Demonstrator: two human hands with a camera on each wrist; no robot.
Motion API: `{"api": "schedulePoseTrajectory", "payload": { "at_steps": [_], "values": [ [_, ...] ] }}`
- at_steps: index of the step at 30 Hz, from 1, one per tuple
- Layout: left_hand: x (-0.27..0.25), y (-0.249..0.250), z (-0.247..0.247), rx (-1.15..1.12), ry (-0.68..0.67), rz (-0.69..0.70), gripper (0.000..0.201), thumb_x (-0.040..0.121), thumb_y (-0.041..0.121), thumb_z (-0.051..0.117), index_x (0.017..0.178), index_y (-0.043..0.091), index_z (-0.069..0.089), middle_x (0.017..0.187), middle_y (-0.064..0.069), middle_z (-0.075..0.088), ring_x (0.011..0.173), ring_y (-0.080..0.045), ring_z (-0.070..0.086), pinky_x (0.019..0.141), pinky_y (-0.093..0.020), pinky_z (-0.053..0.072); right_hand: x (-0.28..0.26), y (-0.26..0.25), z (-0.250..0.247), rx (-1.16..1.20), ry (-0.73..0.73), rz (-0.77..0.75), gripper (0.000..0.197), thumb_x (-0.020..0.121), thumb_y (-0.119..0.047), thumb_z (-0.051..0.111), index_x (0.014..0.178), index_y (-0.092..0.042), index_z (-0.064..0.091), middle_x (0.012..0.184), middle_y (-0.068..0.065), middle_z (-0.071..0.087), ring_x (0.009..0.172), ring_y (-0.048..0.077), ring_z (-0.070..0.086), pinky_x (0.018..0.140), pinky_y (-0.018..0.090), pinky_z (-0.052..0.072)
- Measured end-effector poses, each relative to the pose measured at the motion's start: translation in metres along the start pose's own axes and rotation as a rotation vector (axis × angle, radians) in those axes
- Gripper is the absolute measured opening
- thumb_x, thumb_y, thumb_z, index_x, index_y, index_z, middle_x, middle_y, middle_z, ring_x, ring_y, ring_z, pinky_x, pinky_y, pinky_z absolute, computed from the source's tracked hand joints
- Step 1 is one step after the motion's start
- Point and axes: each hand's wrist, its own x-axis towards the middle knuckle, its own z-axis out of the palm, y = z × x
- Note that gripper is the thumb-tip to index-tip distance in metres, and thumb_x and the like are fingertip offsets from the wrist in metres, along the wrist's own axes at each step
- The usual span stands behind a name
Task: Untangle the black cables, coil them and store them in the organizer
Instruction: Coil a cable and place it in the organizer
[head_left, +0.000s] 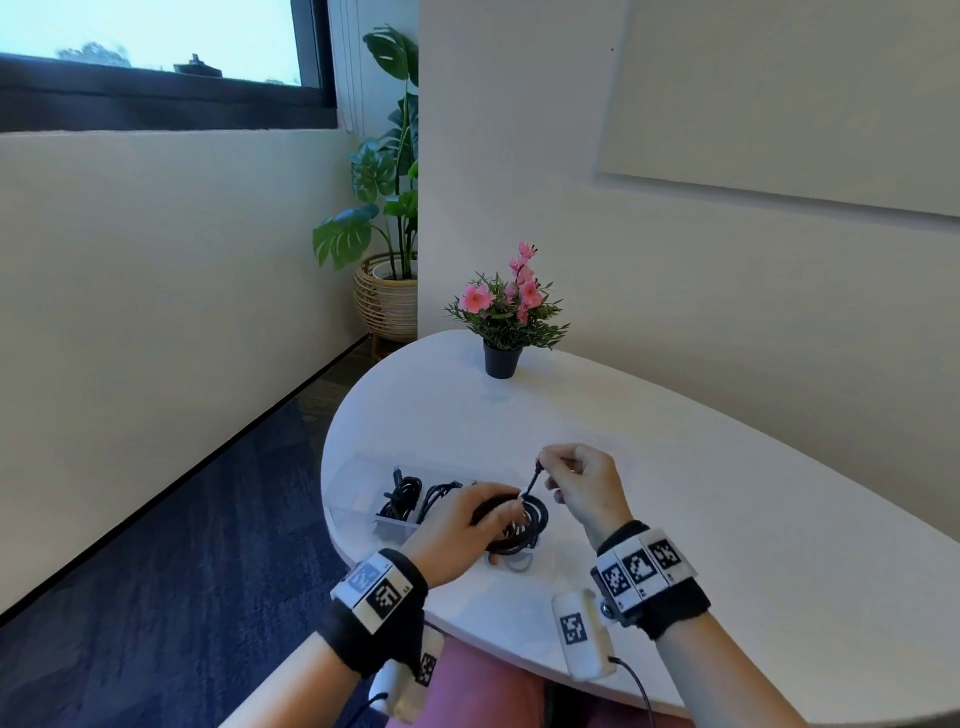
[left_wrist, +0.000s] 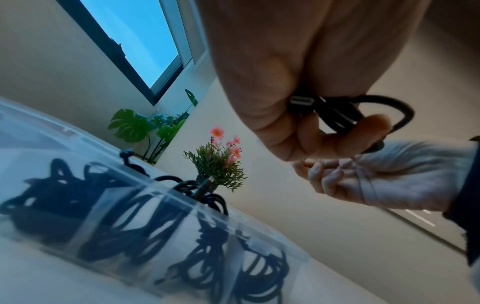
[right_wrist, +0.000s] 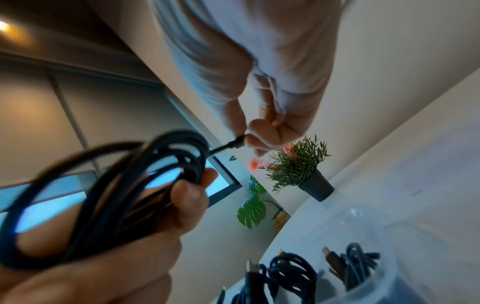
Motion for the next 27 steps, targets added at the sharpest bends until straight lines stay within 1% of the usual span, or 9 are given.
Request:
{"api": "schedulePoseTrajectory", "payload": {
  "at_steps": [2, 4, 7, 10, 13, 17, 21, 24, 27],
  "values": [
    [-0.003, -0.010, -0.007, 0.049, 0.027, -0.031, 0.024, 0.096, 0.024, 0.052, 0.117, 0.017, 0.061, 0.093, 0.002, 0.065, 0.062, -0.003, 0.060, 0.059, -0.022, 0.049, 0.000, 0.006, 0.000, -0.188, -0.064, -0.133, 0.021, 0.088, -0.013, 0.063, 0.107, -0.022, 0.065, 0.099, -0.001, 0.062, 0.086, 0.015, 0.059, 0.076, 0.027, 0.049],
    [-0.004, -0.015, -0.014, 0.121, 0.068, -0.023, 0.023, 0.096, 0.022, 0.051, 0.117, 0.021, 0.061, 0.093, 0.004, 0.066, 0.063, -0.011, 0.063, 0.055, -0.020, 0.050, -0.006, 0.008, 0.002, -0.421, -0.139, -0.353, 0.021, 0.091, -0.013, 0.059, 0.102, -0.027, 0.071, 0.120, -0.008, 0.052, 0.110, 0.008, 0.046, 0.094, 0.019, 0.035],
    [-0.002, -0.021, -0.026, 0.207, 0.168, 0.034, 0.023, 0.096, 0.021, 0.051, 0.115, 0.023, 0.063, 0.092, 0.008, 0.068, 0.075, -0.007, 0.065, 0.064, -0.019, 0.051, -0.015, 0.007, 0.012, -0.588, -0.367, -0.436, 0.024, 0.095, -0.026, 0.054, 0.114, -0.026, 0.068, 0.131, -0.010, 0.052, 0.123, 0.005, 0.039, 0.100, 0.018, 0.029],
    [0.002, -0.024, -0.037, 0.080, 0.263, 0.026, 0.020, 0.096, 0.020, 0.051, 0.112, 0.022, 0.064, 0.091, 0.010, 0.068, 0.081, -0.002, 0.066, 0.072, -0.019, 0.055, -0.015, 0.007, 0.023, -0.531, -0.483, -0.286, 0.038, 0.095, -0.043, 0.048, 0.130, -0.029, 0.056, 0.127, -0.007, 0.057, 0.119, 0.006, 0.050, 0.097, 0.019, 0.038],
    [0.001, -0.024, -0.047, 0.048, 0.301, 0.075, 0.021, 0.099, 0.024, 0.043, 0.108, 0.028, 0.062, 0.088, 0.012, 0.066, 0.077, 0.006, 0.062, 0.073, -0.017, 0.052, -0.017, 0.004, 0.045, -0.136, -0.462, -0.124, 0.026, 0.096, -0.033, 0.048, 0.115, -0.030, 0.065, 0.109, -0.002, 0.069, 0.102, 0.010, 0.063, 0.088, 0.022, 0.051],
    [0.000, -0.030, -0.068, 0.008, 0.303, 0.057, 0.032, 0.103, 0.022, 0.030, 0.117, 0.023, 0.059, 0.085, 0.009, 0.058, 0.070, -0.001, 0.057, 0.065, -0.017, 0.049, -0.010, -0.013, 0.074, 0.233, -0.408, 0.121, 0.019, 0.094, -0.012, 0.055, 0.099, -0.008, 0.072, 0.101, 0.017, 0.071, 0.088, 0.026, 0.068, 0.084, 0.033, 0.057],
    [0.003, -0.042, -0.101, 0.078, 0.242, -0.014, 0.034, 0.103, 0.019, 0.031, 0.133, 0.024, 0.046, 0.108, 0.001, 0.053, 0.087, 0.000, 0.059, 0.082, -0.017, 0.048, 0.012, -0.024, 0.101, 0.225, -0.391, 0.087, 0.014, 0.087, -0.001, 0.062, 0.097, 0.000, 0.071, 0.095, 0.020, 0.071, 0.084, 0.021, 0.067, 0.082, 0.027, 0.057],
    [0.005, -0.055, -0.125, 0.165, 0.149, -0.090, 0.040, 0.101, 0.014, 0.038, 0.140, 0.023, 0.039, 0.121, 0.001, 0.049, 0.103, -0.001, 0.059, 0.081, -0.020, 0.051, 0.029, -0.024, 0.124, 0.085, -0.422, -0.011, 0.017, 0.083, -0.002, 0.067, 0.087, -0.016, 0.076, 0.087, 0.007, 0.074, 0.087, 0.021, 0.069, 0.086, 0.030, 0.055],
    [0.007, -0.072, -0.142, 0.155, 0.253, -0.174, 0.041, 0.095, 0.007, 0.051, 0.134, 0.019, 0.050, 0.126, -0.003, 0.057, 0.102, -0.006, 0.064, 0.096, -0.029, 0.050, 0.042, -0.020, 0.147, -0.163, -0.468, -0.135, 0.019, 0.082, -0.010, 0.070, 0.087, -0.027, 0.077, 0.089, 0.000, 0.075, 0.088, 0.015, 0.069, 0.088, 0.029, 0.054]
  ]
}}
